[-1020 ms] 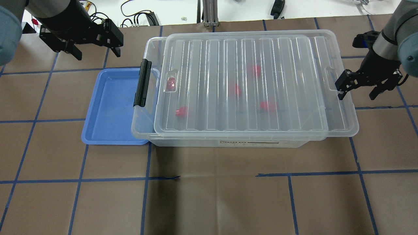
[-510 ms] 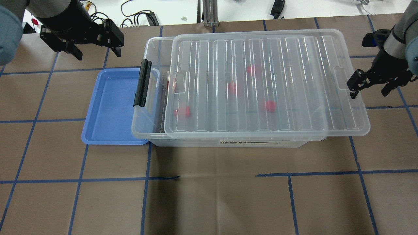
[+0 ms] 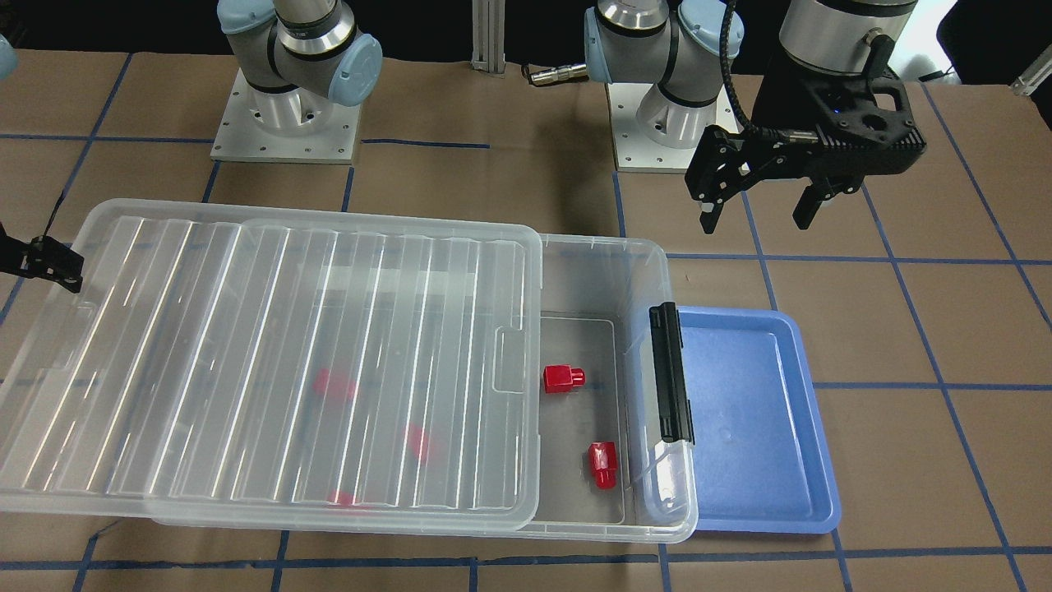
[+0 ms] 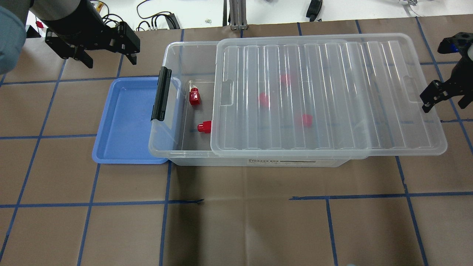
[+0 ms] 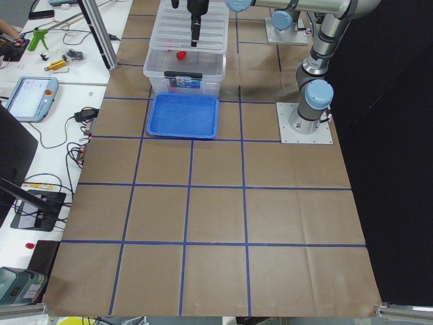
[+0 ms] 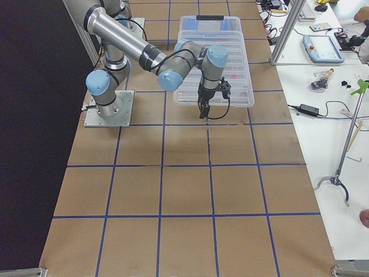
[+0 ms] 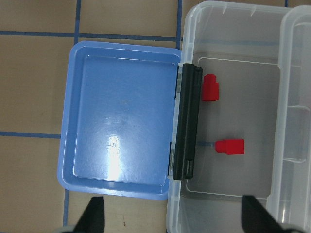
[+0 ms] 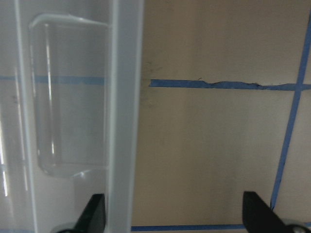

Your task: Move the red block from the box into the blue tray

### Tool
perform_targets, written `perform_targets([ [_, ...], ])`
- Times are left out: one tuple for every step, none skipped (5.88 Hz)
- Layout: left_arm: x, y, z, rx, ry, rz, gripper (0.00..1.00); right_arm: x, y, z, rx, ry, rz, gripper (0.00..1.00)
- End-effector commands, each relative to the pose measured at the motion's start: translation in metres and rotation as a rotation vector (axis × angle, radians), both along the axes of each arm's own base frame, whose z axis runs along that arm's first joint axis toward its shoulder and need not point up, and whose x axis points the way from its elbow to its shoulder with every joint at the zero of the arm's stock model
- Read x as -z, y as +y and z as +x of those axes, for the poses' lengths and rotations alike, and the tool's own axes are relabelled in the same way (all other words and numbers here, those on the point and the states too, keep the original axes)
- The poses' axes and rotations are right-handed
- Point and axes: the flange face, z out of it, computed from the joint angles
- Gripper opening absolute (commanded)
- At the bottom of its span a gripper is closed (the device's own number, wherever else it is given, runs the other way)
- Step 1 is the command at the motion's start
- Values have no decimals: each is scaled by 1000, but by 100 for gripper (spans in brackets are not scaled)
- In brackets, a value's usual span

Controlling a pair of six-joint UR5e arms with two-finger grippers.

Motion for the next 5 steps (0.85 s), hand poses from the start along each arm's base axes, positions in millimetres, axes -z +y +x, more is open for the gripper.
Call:
perform_targets([
  [3,-1,-1,4,4,6,99,-1,3,-30,-12,50,-11,100],
  [3,-1,0,5,2,8,99,-1,11,-55,-20,45,-4,100],
  [4,-1,-4,28,1,11,99,-5,13,-67,-26,52,-12,100],
  [7,0,-9,59,1,17,99,-9,14,-72,-23,57,-19,100],
  [10,-1,-11,73,-1,23,99,-18,17,-71,-18,67,-31,100],
])
